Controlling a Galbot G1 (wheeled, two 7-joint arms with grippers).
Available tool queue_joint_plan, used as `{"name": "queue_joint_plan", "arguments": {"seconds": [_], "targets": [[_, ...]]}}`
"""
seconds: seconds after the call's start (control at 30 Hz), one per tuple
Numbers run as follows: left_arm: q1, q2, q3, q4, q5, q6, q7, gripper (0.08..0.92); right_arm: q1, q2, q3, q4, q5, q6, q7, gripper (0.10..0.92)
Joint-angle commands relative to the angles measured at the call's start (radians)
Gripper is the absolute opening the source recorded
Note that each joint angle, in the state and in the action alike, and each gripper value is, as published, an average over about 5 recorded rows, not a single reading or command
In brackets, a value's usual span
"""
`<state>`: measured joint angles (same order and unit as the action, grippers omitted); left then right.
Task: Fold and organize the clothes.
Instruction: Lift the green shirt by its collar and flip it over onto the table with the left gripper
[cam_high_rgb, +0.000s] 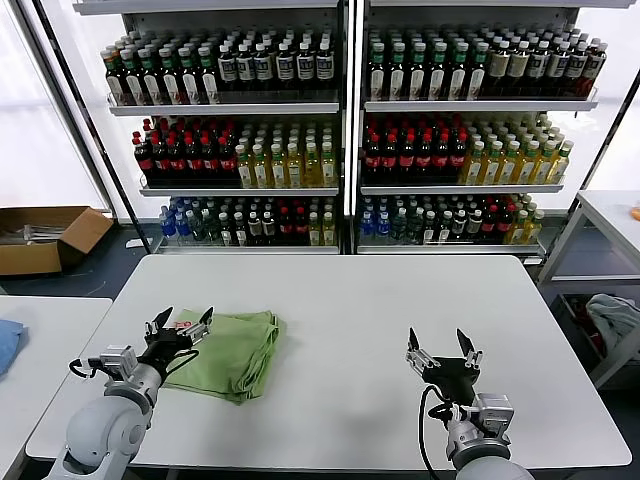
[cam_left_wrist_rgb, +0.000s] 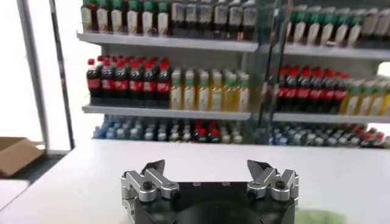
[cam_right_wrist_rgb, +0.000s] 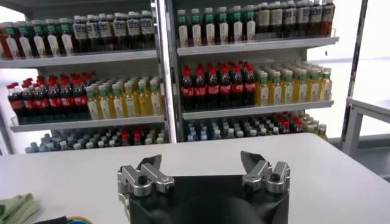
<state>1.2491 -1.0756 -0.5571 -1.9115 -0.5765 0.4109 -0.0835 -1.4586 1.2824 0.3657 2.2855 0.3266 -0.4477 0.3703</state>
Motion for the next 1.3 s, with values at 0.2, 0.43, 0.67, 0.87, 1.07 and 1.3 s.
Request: {"name": "queue_joint_plan", "arguments": {"seconds": [0.2, 0.43, 0.67, 0.87, 1.07, 1.3], "targets": [[-0.010, 0.031, -0.046, 0.218, 0.046, -0.010, 0.056, 0.823, 0.005, -0.008, -0.010, 0.004, 0.001, -0.002, 0.001, 0.823], [-0.008, 0.034, -0.046, 0.234, 0.002, -0.007, 0.074, 0.823, -0.001, -0.003, -0.016, 0.007, -0.004, -0.002, 0.002, 0.823], [-0.021, 0.033, -0.038, 0.265, -0.022, -0.001, 0.089, 0.823, -0.010, 0.004, -0.022, 0.012, -0.012, -0.001, 0.002, 0.823], [-0.020, 0.030, -0.034, 0.282, -0.033, 0.000, 0.107, 0.817, -0.021, 0.008, -0.023, 0.015, -0.017, 0.002, -0.001, 0.823], [-0.011, 0.032, -0.035, 0.283, -0.045, -0.003, 0.122, 0.692, -0.024, 0.012, -0.024, 0.019, -0.021, 0.002, 0.000, 0.823], [0.005, 0.027, -0.035, 0.260, -0.041, -0.015, 0.132, 0.484, -0.030, 0.013, -0.028, 0.024, -0.029, 0.003, -0.001, 0.823]]}}
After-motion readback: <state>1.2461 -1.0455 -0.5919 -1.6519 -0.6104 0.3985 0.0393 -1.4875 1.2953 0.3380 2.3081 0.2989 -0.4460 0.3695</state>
